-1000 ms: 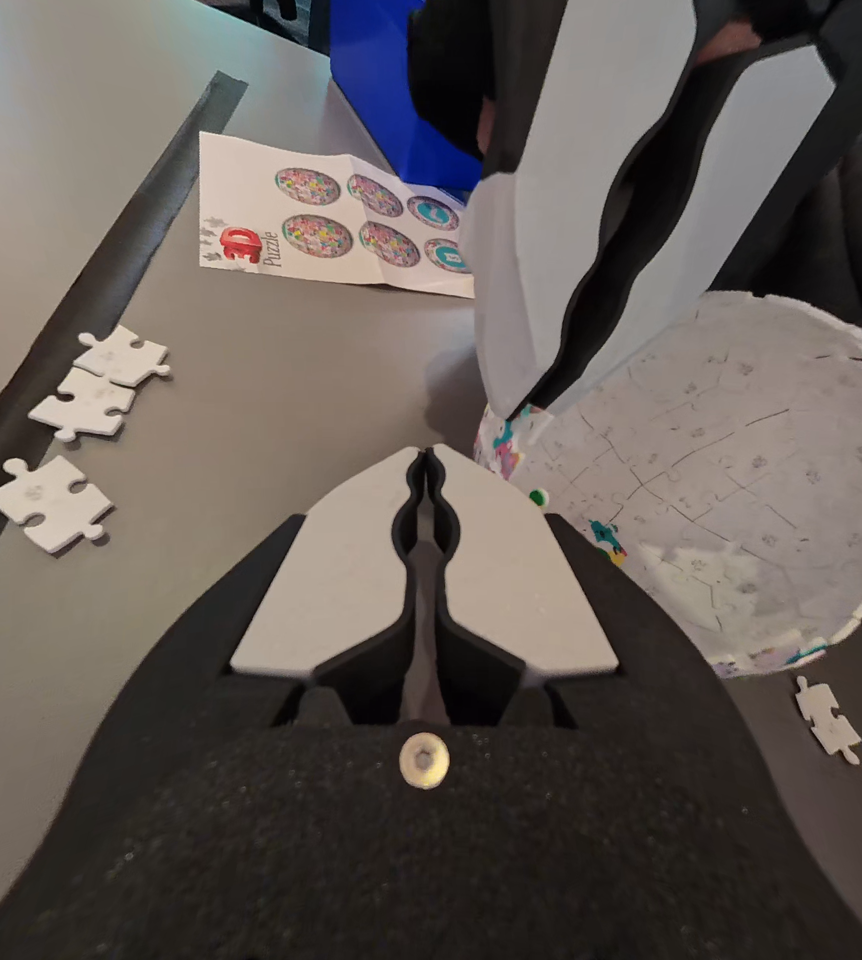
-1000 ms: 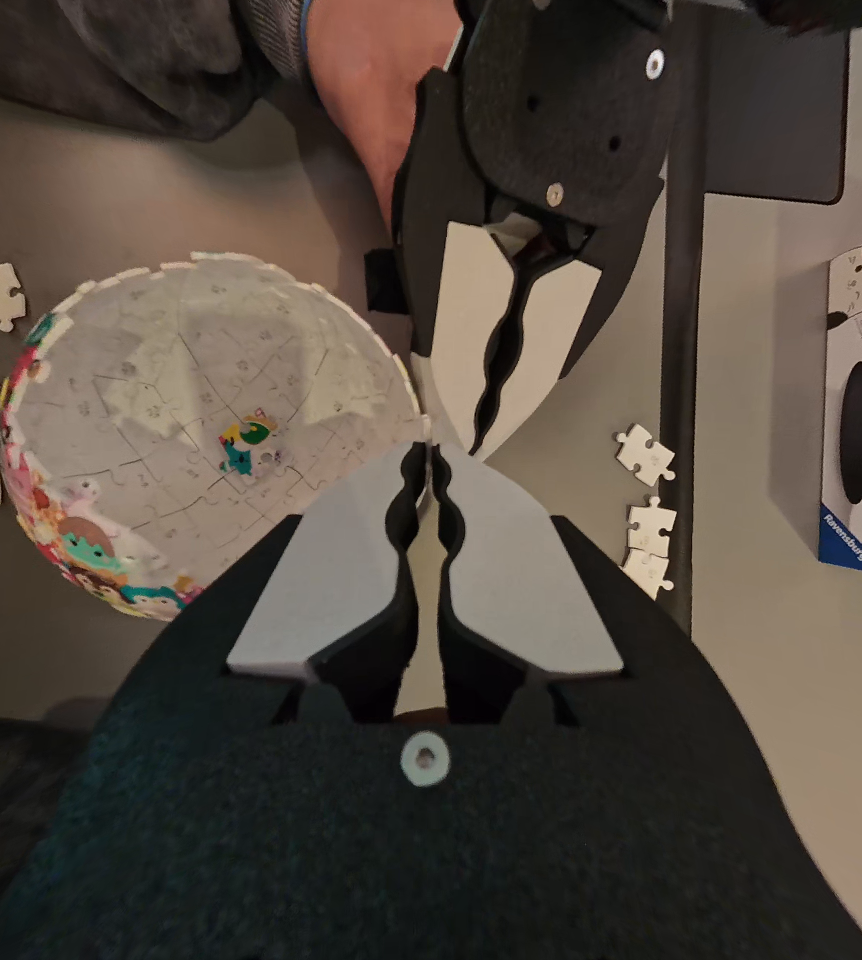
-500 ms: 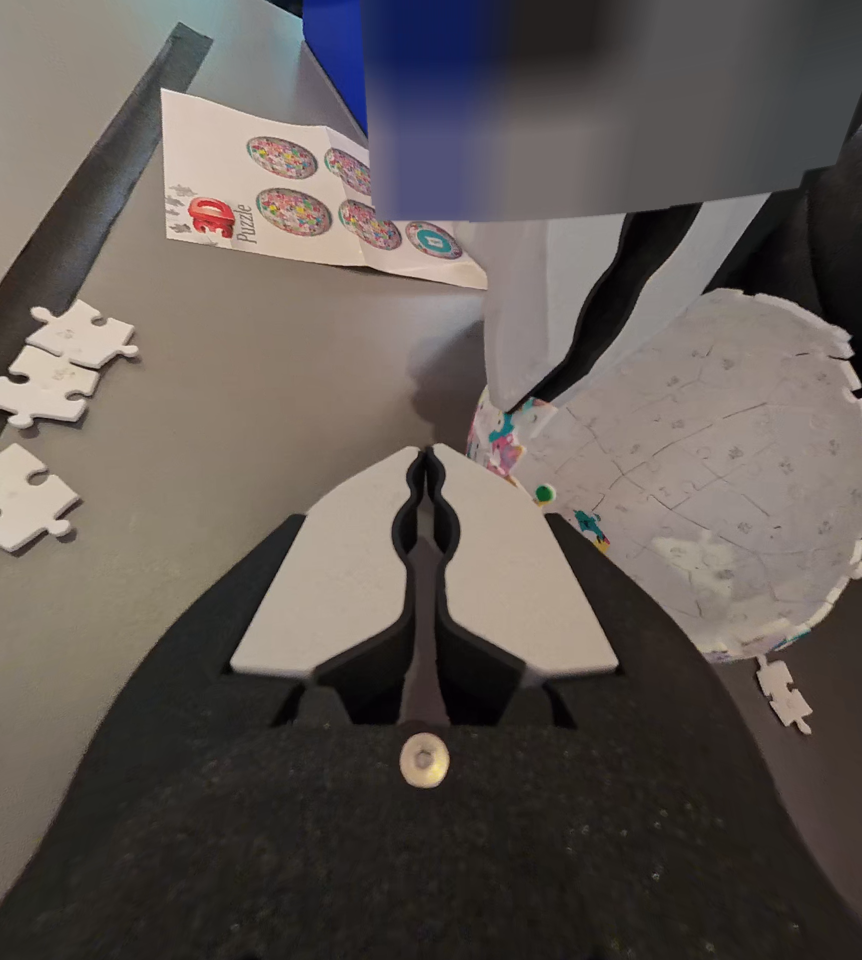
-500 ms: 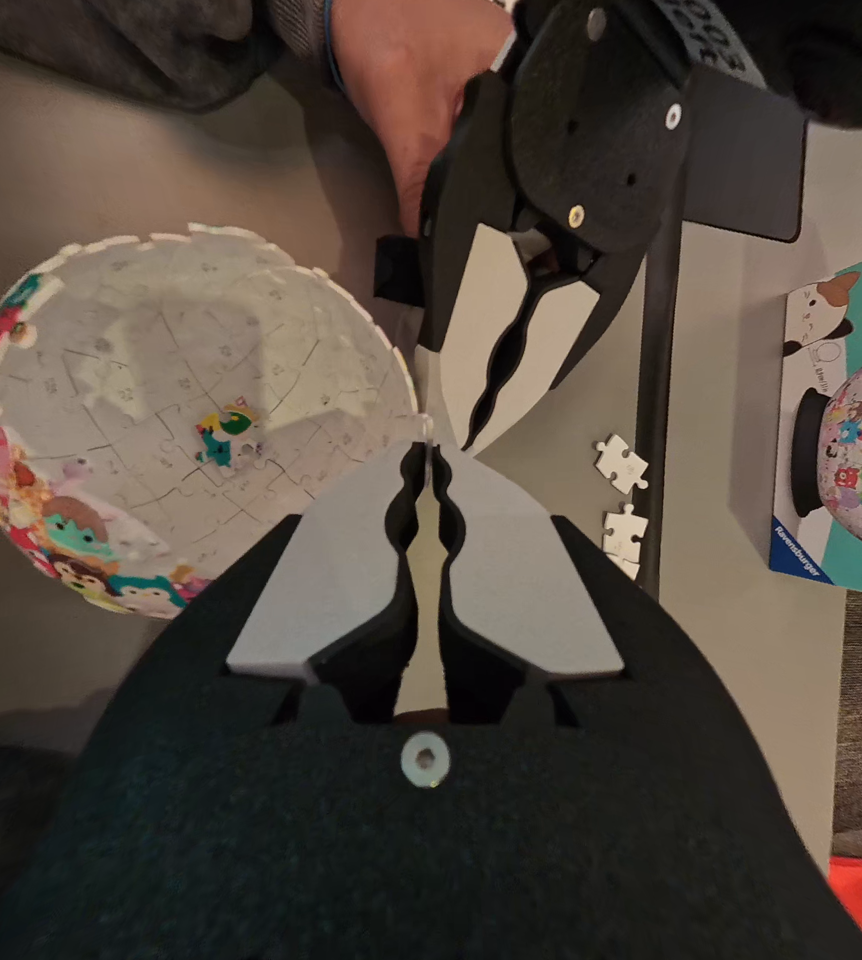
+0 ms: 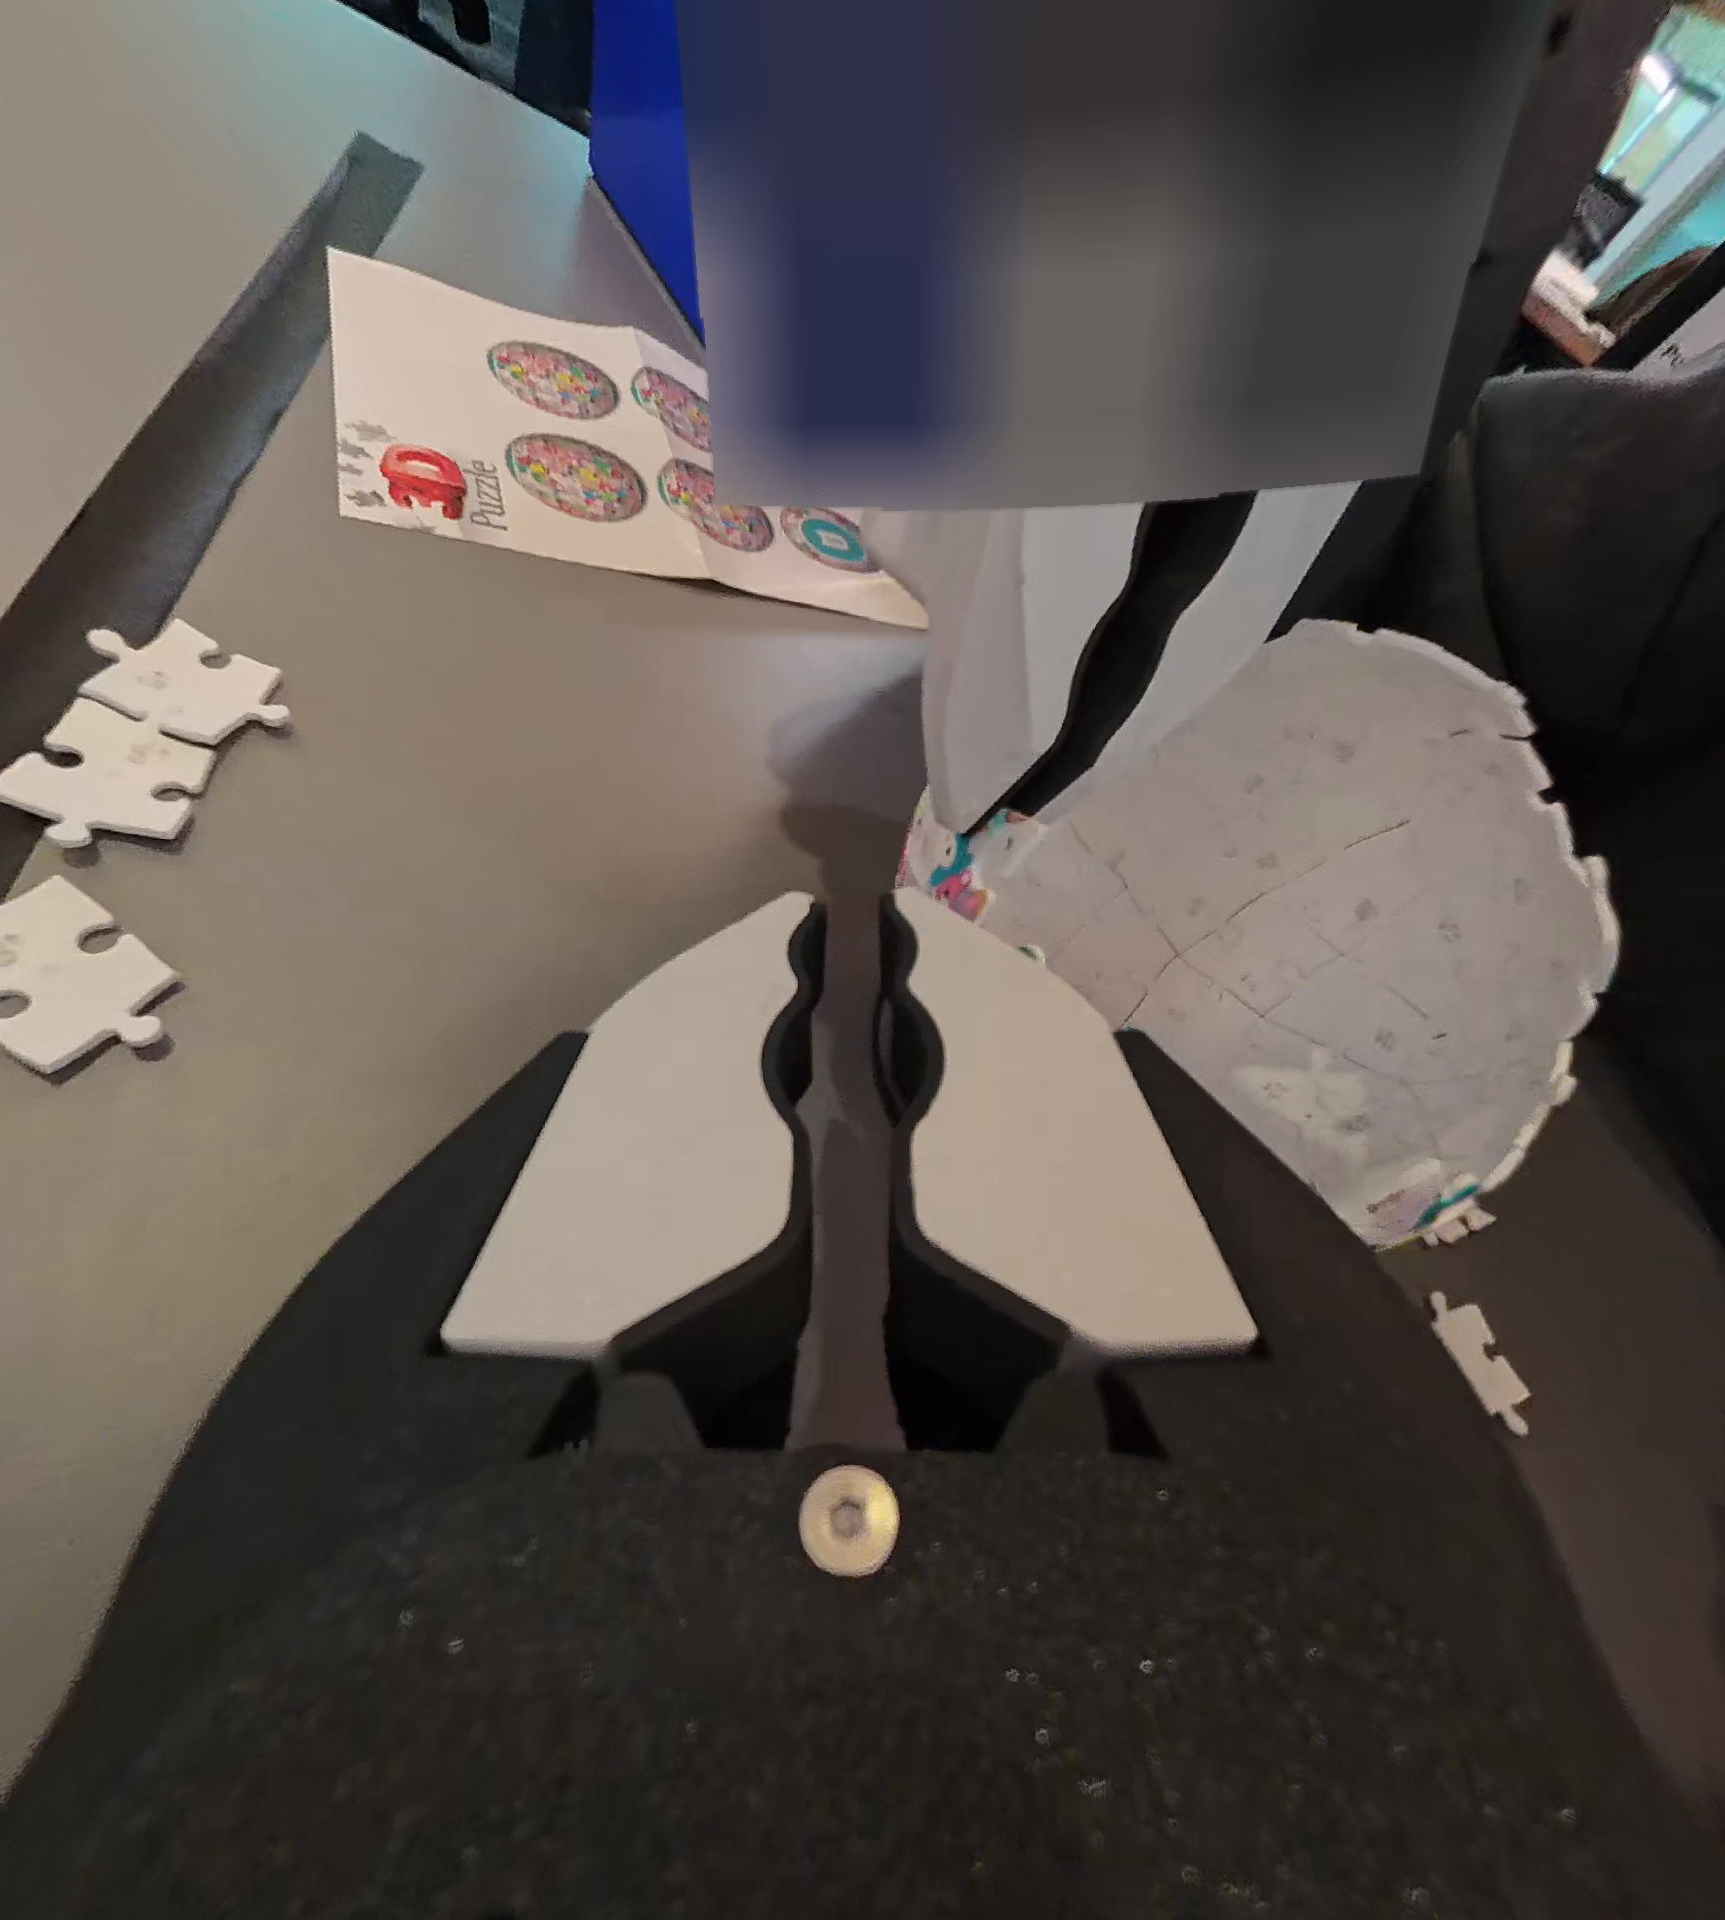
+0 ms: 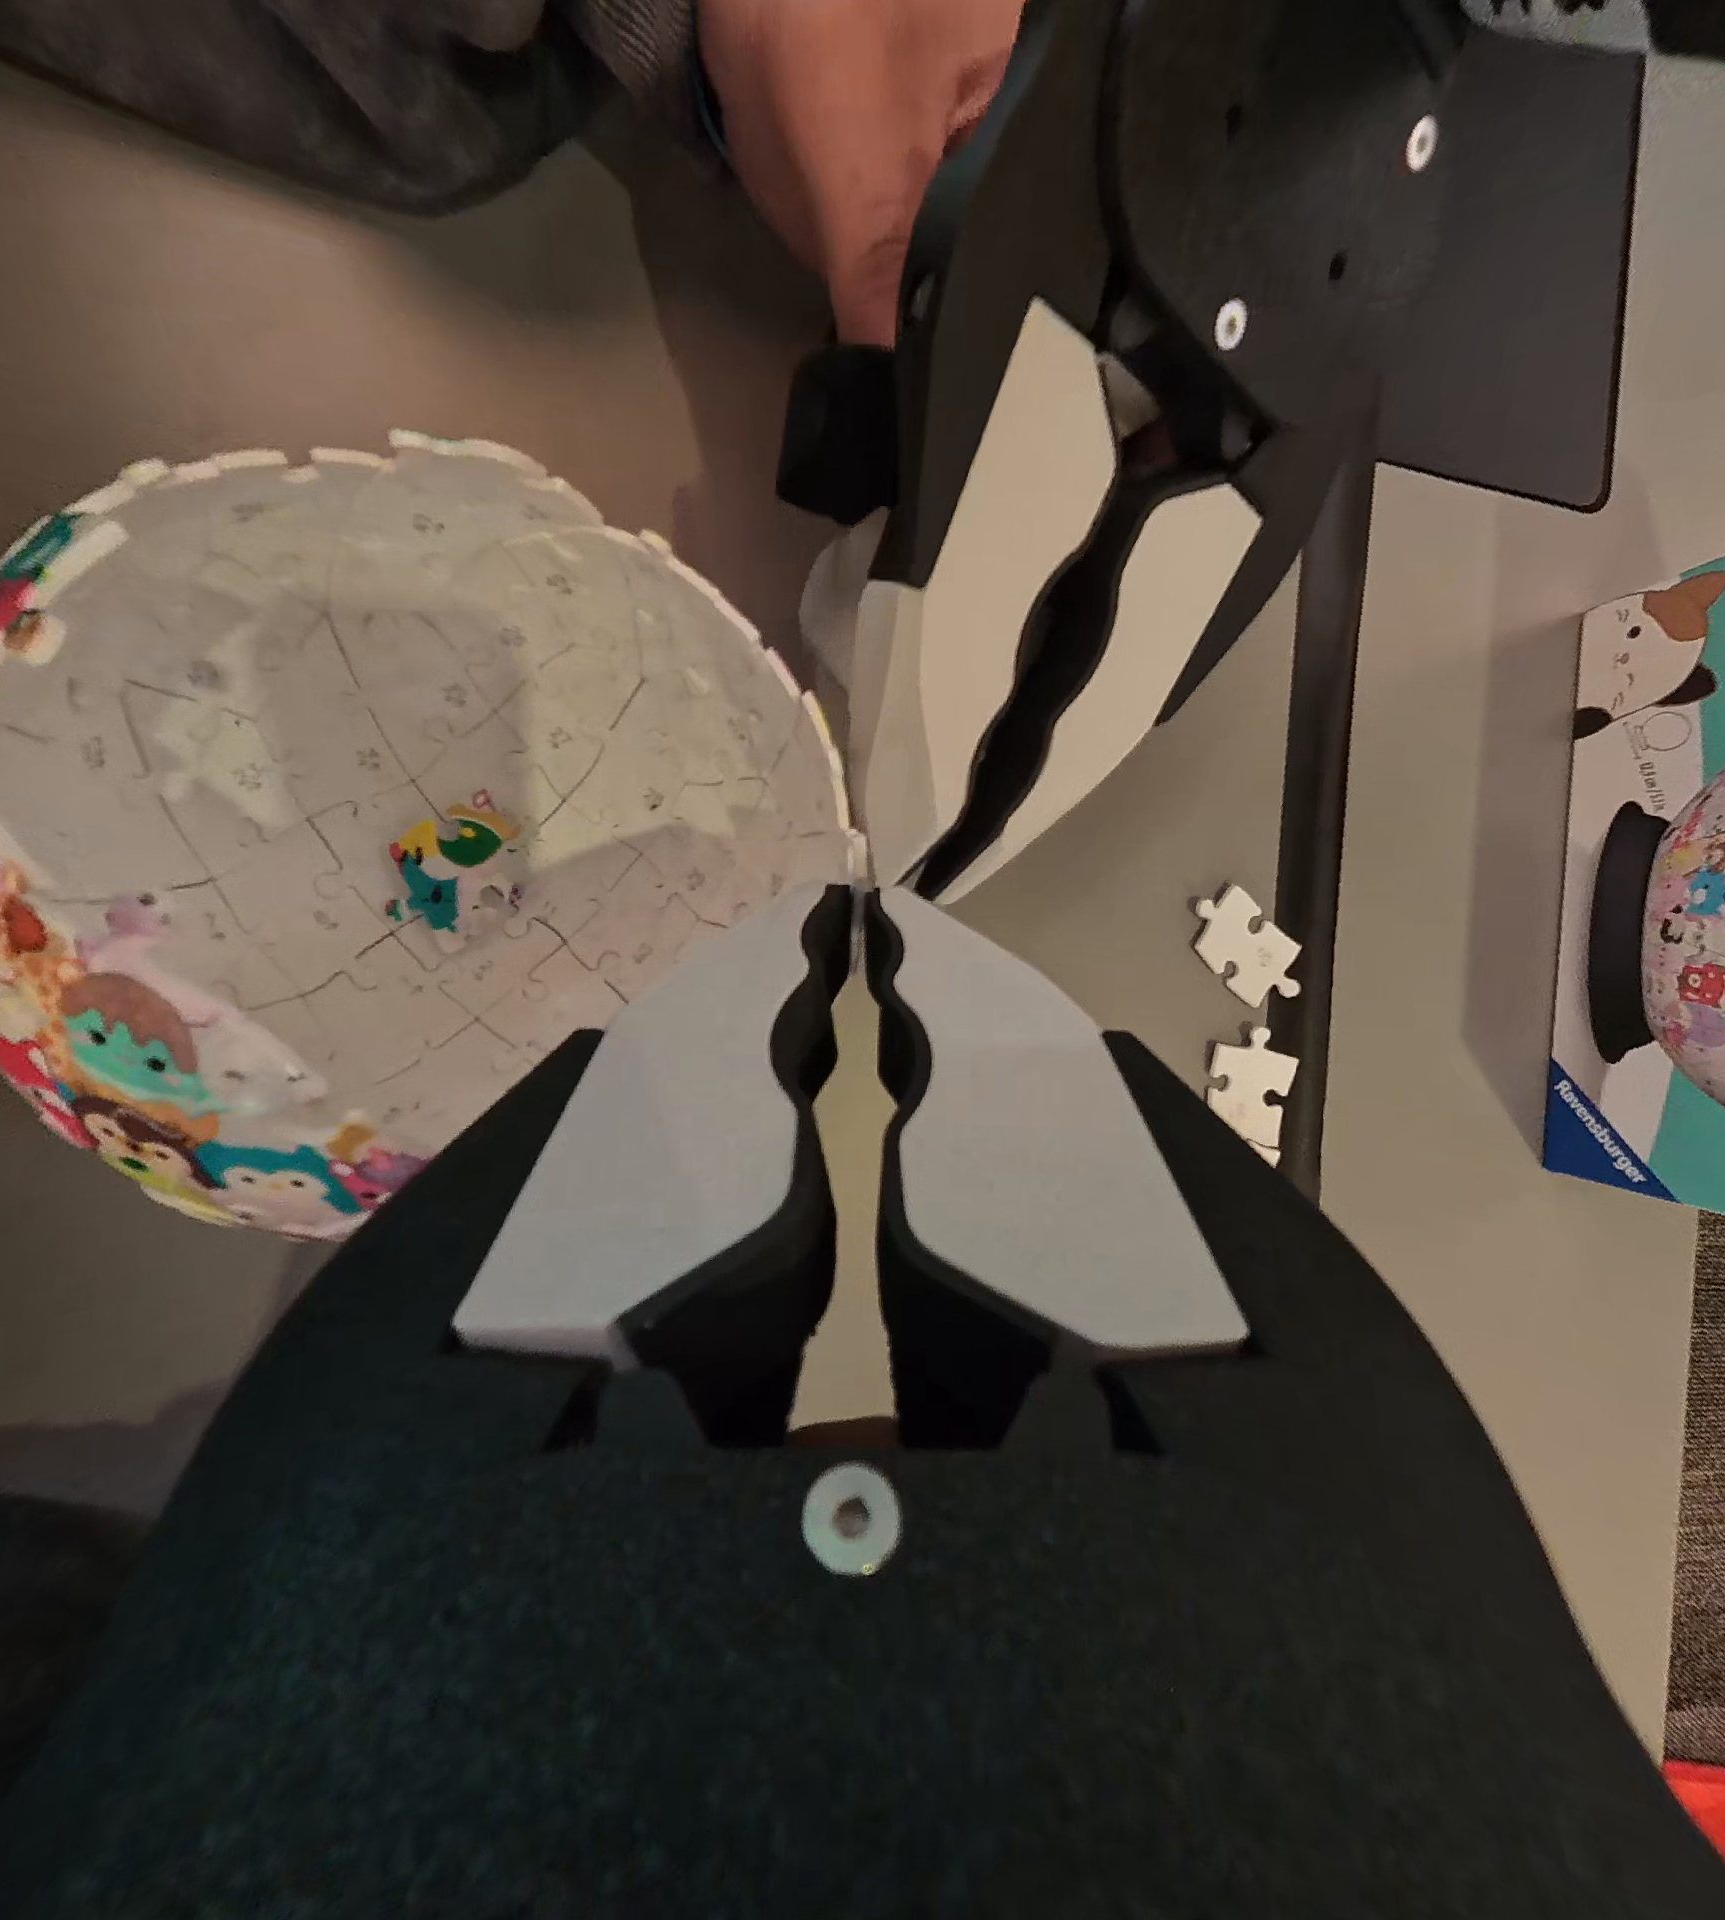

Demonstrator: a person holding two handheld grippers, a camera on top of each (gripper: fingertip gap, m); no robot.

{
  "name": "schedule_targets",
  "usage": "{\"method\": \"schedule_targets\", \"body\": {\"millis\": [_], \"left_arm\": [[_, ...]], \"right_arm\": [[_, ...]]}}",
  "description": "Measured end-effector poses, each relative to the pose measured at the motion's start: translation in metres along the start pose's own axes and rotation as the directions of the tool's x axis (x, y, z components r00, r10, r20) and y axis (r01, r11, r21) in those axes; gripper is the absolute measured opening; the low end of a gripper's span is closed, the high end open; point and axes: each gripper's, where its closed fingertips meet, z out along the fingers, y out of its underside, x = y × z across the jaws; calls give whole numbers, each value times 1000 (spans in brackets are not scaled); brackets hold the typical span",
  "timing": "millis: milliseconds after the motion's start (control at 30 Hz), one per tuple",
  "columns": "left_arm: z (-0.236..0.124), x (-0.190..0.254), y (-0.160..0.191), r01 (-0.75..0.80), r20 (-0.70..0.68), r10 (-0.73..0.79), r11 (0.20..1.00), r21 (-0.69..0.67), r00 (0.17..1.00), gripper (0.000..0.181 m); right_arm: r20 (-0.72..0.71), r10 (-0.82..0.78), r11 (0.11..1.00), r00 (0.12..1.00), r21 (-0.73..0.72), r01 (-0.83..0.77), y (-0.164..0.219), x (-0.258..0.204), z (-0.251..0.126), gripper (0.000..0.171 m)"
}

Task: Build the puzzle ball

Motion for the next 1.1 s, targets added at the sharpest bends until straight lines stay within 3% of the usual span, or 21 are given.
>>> {"method": "schedule_targets", "body": {"millis": [300, 633, 767, 833, 867, 933, 1000, 1100], "left_arm": [[16, -10, 7, 0, 29, 3, 997, -79, 1000, 4], [37, -10, 21, 4, -89, -29, 964, -265, 996, 2], [39, -9, 21, -16, -101, -12, 961, -276, 995, 2], [39, -9, 21, -20, -94, -5, 963, -270, 996, 2], [38, -10, 21, -23, -90, -1, 964, -264, 996, 2], [37, -11, 19, -19, -76, 0, 967, -252, 997, 5], [36, -15, 16, -7, -49, -4, 974, -225, 999, 8], [30, -21, 8, -27, 12, 29, 987, -157, 1000, 8]], "right_arm": [[-7, -4, 999, 1000, 41, 4, -1, 1, -1, 2], [-1, -15, 994, 1000, 111, 15, -6, -1, -1, 2], [-17, 24, 965, 1000, 263, -18, -28, 4, -30, 2], [-71, 118, 949, 990, 302, -92, -29, 20, -55, 2], [-77, 183, 948, 980, 276, -156, -20, 26, -64, 2], [-95, 332, 942, 938, 71, -327, 27, 31, -70, 2], [-76, 480, 862, 874, -143, -486, 82, 18, -65, 2], [173, 668, 736, 724, -296, -608, 114, -28, -39, 2]]}}
